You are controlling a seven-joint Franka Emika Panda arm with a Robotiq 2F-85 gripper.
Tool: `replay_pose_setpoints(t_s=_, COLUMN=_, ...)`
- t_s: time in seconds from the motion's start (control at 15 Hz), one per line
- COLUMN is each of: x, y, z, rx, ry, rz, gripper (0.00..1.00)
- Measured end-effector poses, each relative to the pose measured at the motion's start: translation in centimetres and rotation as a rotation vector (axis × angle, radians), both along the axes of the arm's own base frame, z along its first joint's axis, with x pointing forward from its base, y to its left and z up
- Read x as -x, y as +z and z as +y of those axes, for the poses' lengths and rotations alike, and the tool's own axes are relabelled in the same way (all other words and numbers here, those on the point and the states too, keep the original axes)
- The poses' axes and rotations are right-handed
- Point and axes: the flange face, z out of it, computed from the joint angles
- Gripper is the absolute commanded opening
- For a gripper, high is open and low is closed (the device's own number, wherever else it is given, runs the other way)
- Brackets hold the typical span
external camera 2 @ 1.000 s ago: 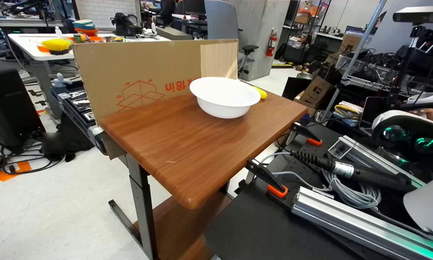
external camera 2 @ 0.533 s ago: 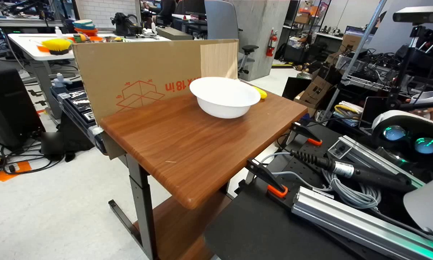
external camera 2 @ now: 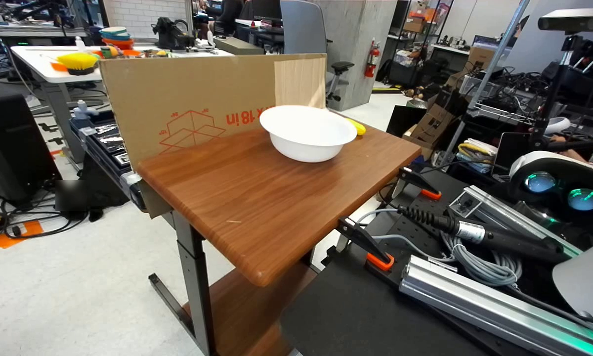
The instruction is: Put the yellow object in the white bowl
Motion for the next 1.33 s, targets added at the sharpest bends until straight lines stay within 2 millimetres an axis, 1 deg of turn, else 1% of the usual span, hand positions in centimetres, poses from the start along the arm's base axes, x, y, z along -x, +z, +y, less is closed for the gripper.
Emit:
replay_pose_setpoints(t_s=0.13, x=-0.9, y=0.2, z=-2.5, rx=0.000, ry=-0.029, rz=0.002, gripper=1.00)
replay_pose_setpoints(t_s=0.2, x=-1.5, y=0.1, z=-4.2, rx=-0.004, ry=-0.048, rz=0.006, gripper=1.00)
replay_pose_setpoints(t_s=0.33, x=-3.1, y=-0.4, z=-8.5, rx=-0.029, ry=-0.081, rz=0.018, gripper=1.00)
replay_pose_setpoints(t_s=0.47, x=-5.1, y=-1.8, z=-13.4, rx=-0.065, ry=-0.131, rz=0.023, gripper=1.00)
replay_pose_setpoints(t_s=0.6, x=-7.2, y=-3.6, z=-17.9, rx=-0.097, ry=-0.175, rz=0.020, gripper=1.00)
replay_pose_setpoints(t_s=0.73, x=-9.4, y=-5.6, z=-20.9, rx=-0.119, ry=-0.206, rz=0.024, gripper=1.00)
replay_pose_setpoints(t_s=0.87, x=-11.8, y=-7.6, z=-22.5, rx=-0.134, ry=-0.231, rz=0.038, gripper=1.00)
replay_pose_setpoints(t_s=1.2, x=-18.0, y=-12.4, z=-24.6, rx=-0.187, ry=-0.293, rz=0.091, gripper=1.00)
replay_pose_setpoints(t_s=1.33, x=-19.6, y=-13.7, z=-25.6, rx=-0.206, ry=-0.329, rz=0.102, gripper=1.00)
